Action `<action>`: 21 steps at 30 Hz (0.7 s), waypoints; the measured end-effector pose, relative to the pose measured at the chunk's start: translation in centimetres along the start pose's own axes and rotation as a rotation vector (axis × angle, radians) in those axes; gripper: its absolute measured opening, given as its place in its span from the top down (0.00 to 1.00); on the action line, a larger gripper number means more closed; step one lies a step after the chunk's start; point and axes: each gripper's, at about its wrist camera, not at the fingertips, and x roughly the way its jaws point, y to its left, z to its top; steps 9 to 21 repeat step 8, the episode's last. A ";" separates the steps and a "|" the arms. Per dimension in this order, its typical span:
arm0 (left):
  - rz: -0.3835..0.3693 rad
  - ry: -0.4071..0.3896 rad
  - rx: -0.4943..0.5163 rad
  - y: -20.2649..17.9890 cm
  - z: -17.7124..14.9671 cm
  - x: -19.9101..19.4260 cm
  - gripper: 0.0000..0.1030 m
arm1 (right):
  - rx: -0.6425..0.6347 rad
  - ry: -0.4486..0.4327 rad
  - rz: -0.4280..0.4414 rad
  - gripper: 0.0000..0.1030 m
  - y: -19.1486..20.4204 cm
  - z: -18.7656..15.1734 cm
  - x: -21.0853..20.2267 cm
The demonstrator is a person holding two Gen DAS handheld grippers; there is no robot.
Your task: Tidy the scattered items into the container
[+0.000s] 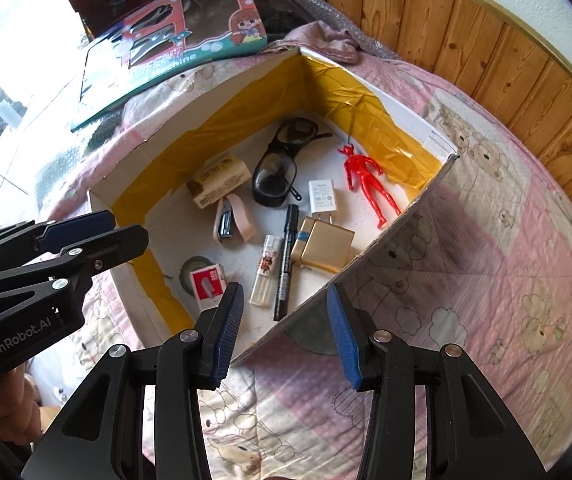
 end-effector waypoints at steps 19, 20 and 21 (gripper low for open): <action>-0.011 -0.018 -0.023 1.0 -0.9 -1.6 0.61 | -0.046 -0.073 0.003 0.55 2.7 0.4 -2.7; -0.011 -0.018 -0.023 1.0 -0.9 -1.6 0.61 | -0.046 -0.073 0.003 0.55 2.7 0.4 -2.7; -0.011 -0.018 -0.023 1.0 -0.9 -1.6 0.61 | -0.046 -0.073 0.003 0.55 2.7 0.4 -2.7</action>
